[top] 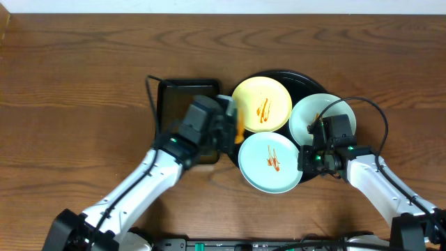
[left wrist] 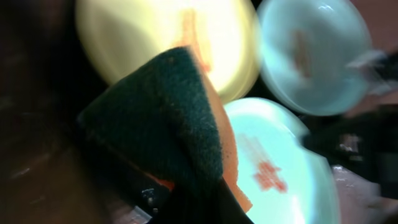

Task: Clean dirty plates on tray and stack at the side
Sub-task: 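Scrub the front pale blue plate with the sponge, right gripper holding rim, then lift the front pale blue plate with the right gripper toward the right, then set the pale blue plate down on the table right of the tray, then grip the rim of the second pale blue plate with the right gripper, then scrub the second pale blue plate with the sponge in the left gripper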

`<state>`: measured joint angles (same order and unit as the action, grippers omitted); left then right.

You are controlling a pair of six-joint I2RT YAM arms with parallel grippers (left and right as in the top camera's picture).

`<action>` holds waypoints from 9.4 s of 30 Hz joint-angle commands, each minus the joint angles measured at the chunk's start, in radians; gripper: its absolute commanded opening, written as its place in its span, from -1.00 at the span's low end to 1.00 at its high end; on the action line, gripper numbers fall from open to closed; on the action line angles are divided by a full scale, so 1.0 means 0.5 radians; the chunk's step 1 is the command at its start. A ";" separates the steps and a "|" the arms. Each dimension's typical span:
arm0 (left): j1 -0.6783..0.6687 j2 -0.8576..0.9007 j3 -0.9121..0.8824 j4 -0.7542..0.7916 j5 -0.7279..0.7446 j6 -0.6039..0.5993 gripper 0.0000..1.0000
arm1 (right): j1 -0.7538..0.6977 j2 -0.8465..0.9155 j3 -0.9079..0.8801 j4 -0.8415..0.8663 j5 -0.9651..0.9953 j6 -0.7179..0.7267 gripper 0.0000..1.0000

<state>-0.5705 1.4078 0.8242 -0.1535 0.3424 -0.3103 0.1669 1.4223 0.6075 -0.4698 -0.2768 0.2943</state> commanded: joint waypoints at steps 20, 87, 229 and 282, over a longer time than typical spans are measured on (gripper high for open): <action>-0.610 0.668 -0.005 0.568 0.246 -0.990 -0.85 | 0.014 0.009 -0.018 0.071 -0.172 0.053 -0.98; 0.507 0.033 0.021 -0.381 -0.574 -0.255 -0.85 | 0.030 -0.244 0.658 -0.481 0.533 -0.354 -0.98; -0.027 -0.029 0.021 -0.033 -0.176 -0.150 -0.85 | -0.154 0.245 0.331 -0.367 -0.053 -0.054 -0.98; -0.318 0.253 0.021 0.185 -0.431 -0.345 -0.85 | -0.058 0.244 0.331 -0.430 -0.082 -0.006 -0.98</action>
<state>-0.7357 1.6012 0.8417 -0.0662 0.1497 -0.5095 0.1204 1.5478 0.7776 -0.6777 -0.3283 0.2890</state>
